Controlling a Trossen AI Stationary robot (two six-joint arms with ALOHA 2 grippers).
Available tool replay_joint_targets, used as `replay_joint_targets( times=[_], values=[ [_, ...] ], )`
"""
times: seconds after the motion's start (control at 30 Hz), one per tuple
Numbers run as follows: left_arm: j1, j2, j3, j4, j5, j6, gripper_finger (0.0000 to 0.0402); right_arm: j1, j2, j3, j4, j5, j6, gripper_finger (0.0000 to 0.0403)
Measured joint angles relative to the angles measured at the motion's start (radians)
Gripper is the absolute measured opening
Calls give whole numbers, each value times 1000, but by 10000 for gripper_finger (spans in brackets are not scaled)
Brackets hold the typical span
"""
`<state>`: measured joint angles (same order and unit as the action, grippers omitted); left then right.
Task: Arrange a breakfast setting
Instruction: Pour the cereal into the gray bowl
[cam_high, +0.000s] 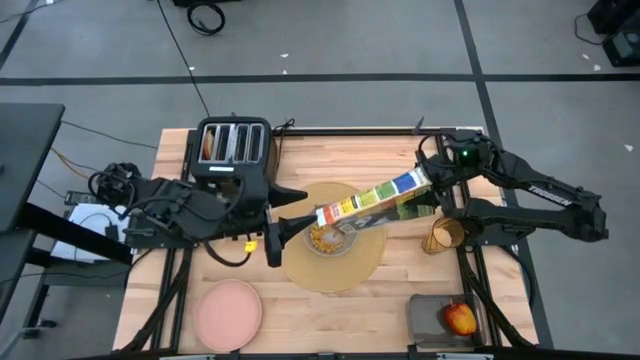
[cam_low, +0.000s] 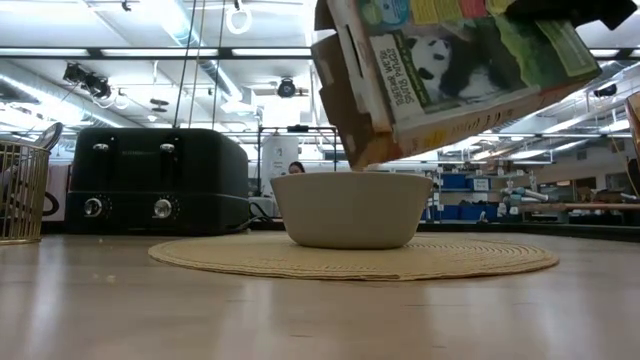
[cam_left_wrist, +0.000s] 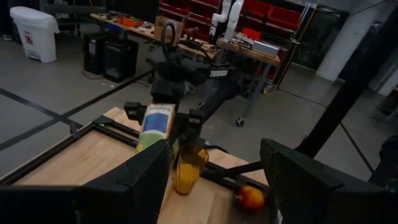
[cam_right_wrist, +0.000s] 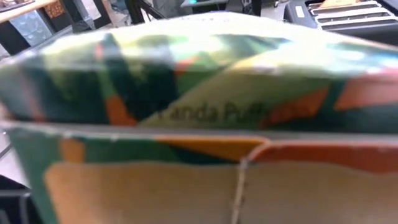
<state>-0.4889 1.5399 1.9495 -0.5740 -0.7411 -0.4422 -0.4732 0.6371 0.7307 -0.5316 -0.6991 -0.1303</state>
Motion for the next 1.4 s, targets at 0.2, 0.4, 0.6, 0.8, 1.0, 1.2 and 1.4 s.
replay_joint_targets(
  times=[0.2,0.4,0.6,0.8,1.0,1.2,1.4],
  values=[
    [-21,1,0,-10,-6,-45,256,0,-20,0,-7,24,4,240],
    [-3,5,0,-16,-13,-45,256,7,-20,0,-38,75,-1,227],
    [6,5,0,-16,-13,-45,256,10,-24,0,-37,75,3,214],
    [5,5,0,-22,-25,-44,256,9,-39,12,-36,67,10,202],
    [-8,4,0,-23,-69,-36,256,-8,-78,14,-38,50,45,187],
    [-9,4,0,-8,-74,-43,256,-44,-115,14,-38,15,73,179],
    [-10,3,0,79,-74,16,256,-89,-168,14,-37,-47,112,178]
  ],
)
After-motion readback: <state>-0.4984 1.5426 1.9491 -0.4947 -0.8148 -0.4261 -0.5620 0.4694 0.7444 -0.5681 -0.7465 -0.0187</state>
